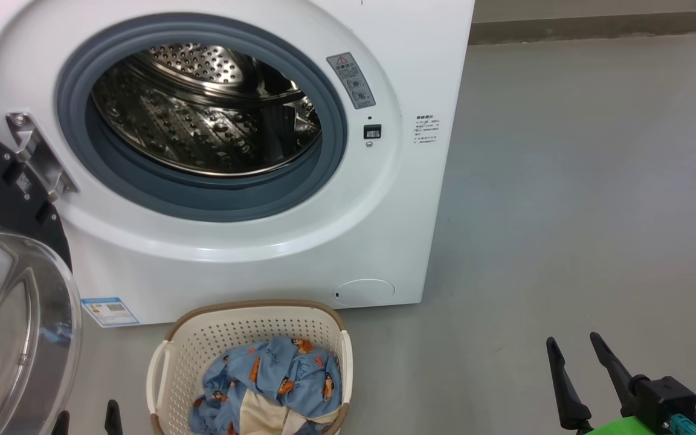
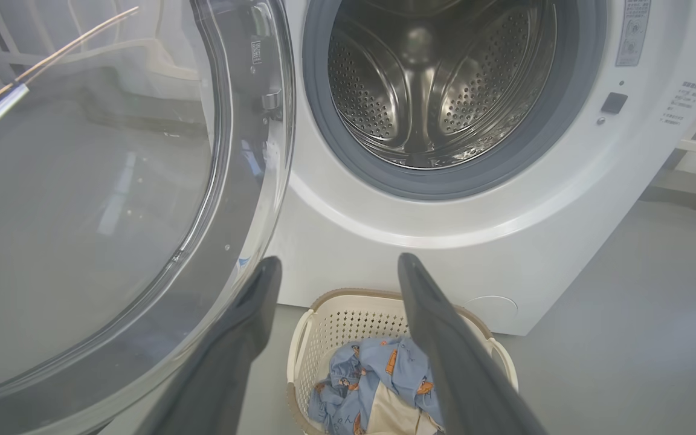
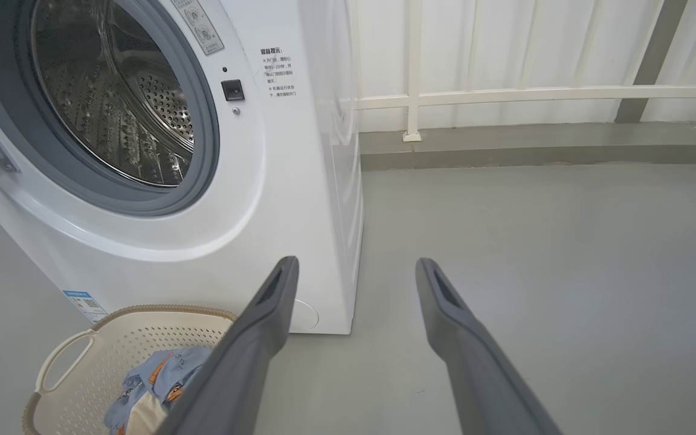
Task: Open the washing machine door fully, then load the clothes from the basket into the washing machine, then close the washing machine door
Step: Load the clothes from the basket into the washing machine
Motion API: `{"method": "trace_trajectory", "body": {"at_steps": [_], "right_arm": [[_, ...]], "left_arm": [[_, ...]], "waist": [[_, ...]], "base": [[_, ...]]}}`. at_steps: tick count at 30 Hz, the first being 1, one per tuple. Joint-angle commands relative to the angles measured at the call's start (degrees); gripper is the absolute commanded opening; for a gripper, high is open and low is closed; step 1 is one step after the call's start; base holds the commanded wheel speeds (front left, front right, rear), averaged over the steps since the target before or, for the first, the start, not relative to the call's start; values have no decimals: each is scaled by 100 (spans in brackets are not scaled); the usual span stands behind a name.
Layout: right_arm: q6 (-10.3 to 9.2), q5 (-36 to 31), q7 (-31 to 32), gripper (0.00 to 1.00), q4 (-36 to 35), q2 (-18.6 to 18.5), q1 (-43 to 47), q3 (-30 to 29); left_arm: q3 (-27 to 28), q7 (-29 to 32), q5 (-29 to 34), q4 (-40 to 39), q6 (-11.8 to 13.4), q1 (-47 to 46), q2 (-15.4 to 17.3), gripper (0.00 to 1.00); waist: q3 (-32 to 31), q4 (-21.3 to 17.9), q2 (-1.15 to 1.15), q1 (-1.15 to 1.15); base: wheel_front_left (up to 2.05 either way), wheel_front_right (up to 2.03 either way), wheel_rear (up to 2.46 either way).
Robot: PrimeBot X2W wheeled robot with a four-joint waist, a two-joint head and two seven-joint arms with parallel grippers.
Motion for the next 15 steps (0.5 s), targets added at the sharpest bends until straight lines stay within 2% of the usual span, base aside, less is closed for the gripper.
{"method": "trace_trajectory", "body": {"at_steps": [1, 9, 15], "right_arm": [[16, 31, -68, 100, -133, -50, -189, 154], [16, 34, -68, 100, -172, -48, -234, 190], [16, 135, -68, 100, -200, -48, -305, 260]], "left_arm": [[141, -36, 65, -189, -13, -227, 55, 100], [11, -36, 75, -238, -14, -257, 96, 100], [-261, -36, -38, -21, -14, -431, 252, 100]], "waist": [[26, -12, -1, 0], [169, -84, -1, 0], [390, -198, -1, 0]], "base": [[0, 0, 0], [0, 0, 0], [0, 0, 0]]}}
